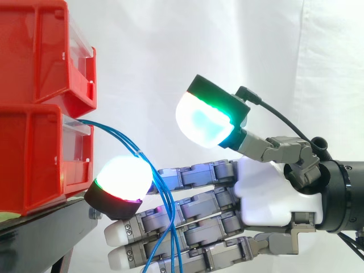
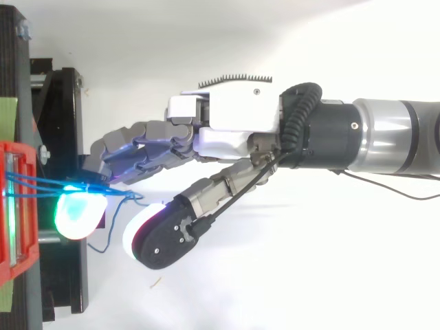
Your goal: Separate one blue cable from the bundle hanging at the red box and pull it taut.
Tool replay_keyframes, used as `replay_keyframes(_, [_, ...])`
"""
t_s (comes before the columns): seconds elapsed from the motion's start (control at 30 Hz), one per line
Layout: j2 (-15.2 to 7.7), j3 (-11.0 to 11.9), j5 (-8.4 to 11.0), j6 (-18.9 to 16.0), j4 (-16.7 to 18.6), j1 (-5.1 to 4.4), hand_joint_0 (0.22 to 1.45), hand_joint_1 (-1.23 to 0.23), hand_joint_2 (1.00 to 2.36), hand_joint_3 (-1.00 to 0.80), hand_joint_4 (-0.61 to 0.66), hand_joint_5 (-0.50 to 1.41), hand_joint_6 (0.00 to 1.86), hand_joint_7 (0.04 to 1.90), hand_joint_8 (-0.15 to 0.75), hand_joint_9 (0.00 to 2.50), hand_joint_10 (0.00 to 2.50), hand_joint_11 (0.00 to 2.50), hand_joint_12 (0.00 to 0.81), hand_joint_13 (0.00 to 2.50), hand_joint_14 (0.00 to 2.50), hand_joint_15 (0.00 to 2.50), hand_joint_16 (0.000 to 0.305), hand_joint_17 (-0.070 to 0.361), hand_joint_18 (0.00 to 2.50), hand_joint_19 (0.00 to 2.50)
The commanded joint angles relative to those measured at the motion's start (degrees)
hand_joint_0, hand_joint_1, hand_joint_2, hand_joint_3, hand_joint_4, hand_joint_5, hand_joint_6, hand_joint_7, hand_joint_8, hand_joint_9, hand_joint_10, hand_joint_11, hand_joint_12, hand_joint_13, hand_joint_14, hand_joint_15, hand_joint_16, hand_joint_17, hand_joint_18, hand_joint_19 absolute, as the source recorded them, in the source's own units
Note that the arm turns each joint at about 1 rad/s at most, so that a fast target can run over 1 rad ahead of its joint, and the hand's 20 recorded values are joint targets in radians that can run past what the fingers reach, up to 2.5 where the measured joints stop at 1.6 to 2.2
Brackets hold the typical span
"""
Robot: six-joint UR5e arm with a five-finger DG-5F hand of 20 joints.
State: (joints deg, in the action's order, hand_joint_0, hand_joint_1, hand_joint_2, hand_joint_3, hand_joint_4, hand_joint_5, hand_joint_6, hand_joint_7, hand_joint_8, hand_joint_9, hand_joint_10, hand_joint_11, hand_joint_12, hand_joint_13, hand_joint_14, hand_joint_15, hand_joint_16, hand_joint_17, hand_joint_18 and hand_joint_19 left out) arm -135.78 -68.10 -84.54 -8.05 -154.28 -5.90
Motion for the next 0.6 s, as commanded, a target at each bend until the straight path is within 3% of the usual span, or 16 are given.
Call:
replay_keyframes(0.0, [-0.01,0.07,0.25,1.19,0.21,-0.17,0.61,-0.71,1.0,-0.44,0.3,-0.18,0.5,0.89,0.309,0.44,0.0,0.1,0.363,0.29,0.0,0.05,0.051,0.114,0.35,0.14])
replay_keyframes(0.23, [-0.01,-1.07,1.4,4.18,-0.14,0.36,0.58,-0.71,1.0,-0.5,0.3,-0.18,0.5,0.88,0.312,0.44,0.0,0.11,0.367,0.29,0.0,0.05,0.051,0.116,0.36,0.15])
replay_keyframes(0.33, [-0.01,-1.51,3.42,7.26,-0.23,0.45,0.57,-0.71,1.0,-0.5,0.29,-0.18,0.5,0.88,0.313,0.44,0.0,0.12,0.369,0.29,0.0,0.05,0.052,0.116,0.36,0.15])
replay_keyframes(0.43, [-0.01,-1.51,4.56,10.33,0.04,0.36,0.56,-0.71,1.0,-0.5,0.29,-0.18,0.5,0.88,0.314,0.44,0.0,0.11,0.371,0.29,0.0,0.05,0.052,0.117,0.36,0.16])
replay_keyframes(0.57, [-0.01,-1.51,5.17,11.56,0.04,0.1,0.56,-0.72,1.0,-0.5,0.3,-0.18,0.5,0.88,0.314,0.44,0.0,0.11,0.372,0.29,0.0,0.05,0.052,0.117,0.36,0.17])
